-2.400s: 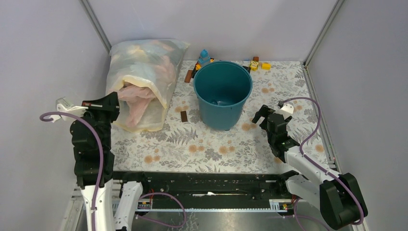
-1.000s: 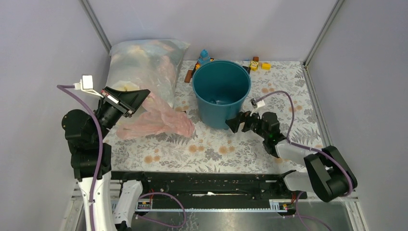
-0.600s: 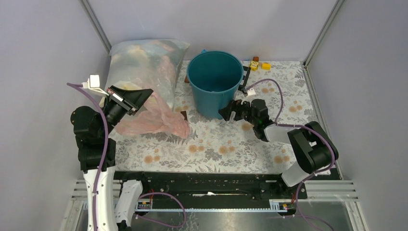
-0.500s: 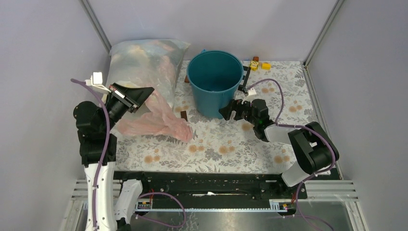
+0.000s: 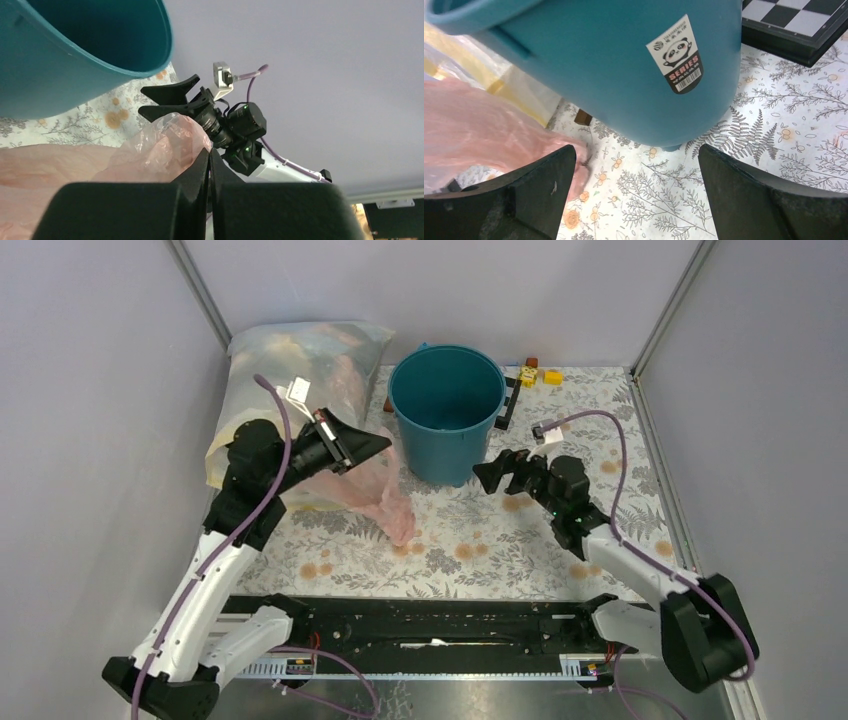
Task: Put the trash bags into the trash bin
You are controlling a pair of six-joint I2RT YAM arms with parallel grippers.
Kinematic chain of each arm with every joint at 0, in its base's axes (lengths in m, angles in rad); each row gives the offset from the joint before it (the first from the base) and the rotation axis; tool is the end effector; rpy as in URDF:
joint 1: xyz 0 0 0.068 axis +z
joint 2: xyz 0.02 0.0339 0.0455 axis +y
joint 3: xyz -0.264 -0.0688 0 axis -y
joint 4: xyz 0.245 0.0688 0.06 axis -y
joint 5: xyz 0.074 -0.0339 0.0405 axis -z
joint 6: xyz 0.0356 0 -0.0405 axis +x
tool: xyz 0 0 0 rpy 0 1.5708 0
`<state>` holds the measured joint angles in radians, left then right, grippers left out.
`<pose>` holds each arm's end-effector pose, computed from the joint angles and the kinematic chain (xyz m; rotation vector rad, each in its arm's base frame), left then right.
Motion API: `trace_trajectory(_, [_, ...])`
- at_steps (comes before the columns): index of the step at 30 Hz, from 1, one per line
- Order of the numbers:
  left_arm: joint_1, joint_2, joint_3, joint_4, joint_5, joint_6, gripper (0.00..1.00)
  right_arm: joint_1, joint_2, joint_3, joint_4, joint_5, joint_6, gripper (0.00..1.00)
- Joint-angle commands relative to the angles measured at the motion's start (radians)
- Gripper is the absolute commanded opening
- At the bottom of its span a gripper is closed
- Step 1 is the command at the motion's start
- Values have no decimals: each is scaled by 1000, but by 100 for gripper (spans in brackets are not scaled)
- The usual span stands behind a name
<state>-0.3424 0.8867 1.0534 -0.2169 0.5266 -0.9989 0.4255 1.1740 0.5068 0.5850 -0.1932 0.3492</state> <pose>0.1724 -0.0805 0.4127 -0.1408 1.8183 -1.4172 0.2305 0.1120 0.2436 -0.2163 1.6920 0.7435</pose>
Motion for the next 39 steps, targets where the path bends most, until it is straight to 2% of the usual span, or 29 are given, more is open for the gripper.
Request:
trace_trajectory(1, [-104,-7,59,25,-98,58,0,6,-141,9,-197,33,6,100])
trace_trajectory(4, [-216,11,79,51,-116,55,0,5,-208,33,-304,-2,30,100])
trace_trajectory(6, [-333,48,104,76,-140,65,0,5,-234,55,-351,-87,33,100])
trace_trajectory(9, [-486,127,172,59,-216,120,0,6,-268,68,-380,-232,59,100])
trace_trajectory(12, [-578,205,243,0,-277,181,0,6,-308,52,-382,-311,109,100])
trace_trajectory(16, [-588,221,226,-44,-360,215,0,5,-365,31,-427,-327,132,99])
trace_trajectory(23, [-587,125,31,-122,-646,294,0,7,-392,-32,-493,-303,149,98])
trace_trajectory(27, [-587,56,-85,-169,-841,306,0,7,-339,-14,-674,-139,245,93])
trace_trajectory(34, [-583,-42,-253,-279,-1102,193,0,10,-303,1,-828,-61,328,88])
trace_trajectory(37, [-540,-76,-309,-314,-1141,149,0,12,-336,-1,-875,-52,327,87])
trace_trajectory(39, [-496,-95,-342,-322,-1134,136,0,14,-356,-6,-902,-83,316,83])
